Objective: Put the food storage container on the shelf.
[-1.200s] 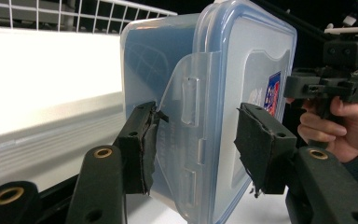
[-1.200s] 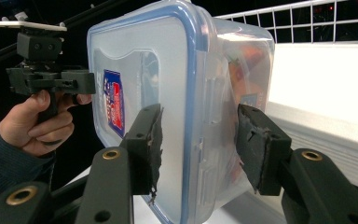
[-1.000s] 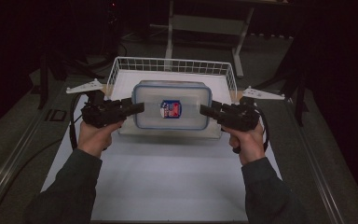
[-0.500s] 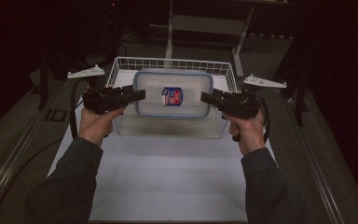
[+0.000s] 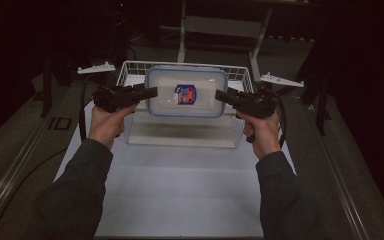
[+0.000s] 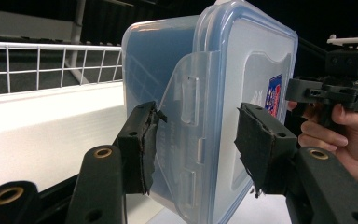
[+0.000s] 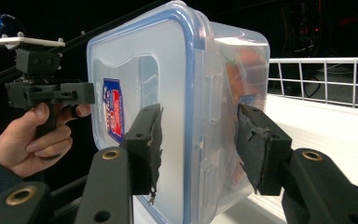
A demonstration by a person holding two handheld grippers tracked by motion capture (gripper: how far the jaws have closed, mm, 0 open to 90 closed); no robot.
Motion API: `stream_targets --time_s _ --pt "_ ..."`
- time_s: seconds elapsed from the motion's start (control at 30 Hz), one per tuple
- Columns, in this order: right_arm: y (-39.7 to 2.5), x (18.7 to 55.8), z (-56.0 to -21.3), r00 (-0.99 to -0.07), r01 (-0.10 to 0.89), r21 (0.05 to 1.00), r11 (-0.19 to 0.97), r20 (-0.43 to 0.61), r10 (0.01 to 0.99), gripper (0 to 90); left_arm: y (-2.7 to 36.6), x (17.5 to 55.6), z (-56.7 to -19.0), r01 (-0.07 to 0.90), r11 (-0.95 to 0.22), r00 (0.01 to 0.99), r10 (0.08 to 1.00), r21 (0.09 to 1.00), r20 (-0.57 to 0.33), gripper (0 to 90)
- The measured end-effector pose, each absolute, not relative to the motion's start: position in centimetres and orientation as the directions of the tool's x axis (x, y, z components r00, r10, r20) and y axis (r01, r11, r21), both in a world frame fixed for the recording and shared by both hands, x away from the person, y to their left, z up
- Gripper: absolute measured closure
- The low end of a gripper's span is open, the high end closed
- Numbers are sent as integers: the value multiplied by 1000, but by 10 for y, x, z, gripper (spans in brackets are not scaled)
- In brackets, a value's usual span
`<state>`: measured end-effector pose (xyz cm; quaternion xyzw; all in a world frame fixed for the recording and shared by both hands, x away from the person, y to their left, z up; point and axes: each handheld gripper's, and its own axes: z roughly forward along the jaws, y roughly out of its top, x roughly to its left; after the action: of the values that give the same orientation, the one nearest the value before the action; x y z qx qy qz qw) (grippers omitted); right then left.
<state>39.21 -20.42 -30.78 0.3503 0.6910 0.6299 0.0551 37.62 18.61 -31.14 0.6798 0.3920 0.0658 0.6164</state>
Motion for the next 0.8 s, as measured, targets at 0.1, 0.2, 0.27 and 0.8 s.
stream_targets --time_s 0.1,0.2,0.27,0.8 --pt "-205 398 -309 -742 417 907 -53 374 556 519 185 382 -314 463 82 675 613 883 -411 487" --pt "-205 400 -310 -736 421 905 -63 381 560 519 184 386 -316 467 85 674 610 880 -416 487" --pt "-206 403 -310 -729 422 904 -67 382 568 519 184 389 -318 472 93 671 607 876 -426 487" --pt "-199 423 -322 -658 498 860 -111 458 597 518 184 411 -330 519 136 601 644 844 -473 483"
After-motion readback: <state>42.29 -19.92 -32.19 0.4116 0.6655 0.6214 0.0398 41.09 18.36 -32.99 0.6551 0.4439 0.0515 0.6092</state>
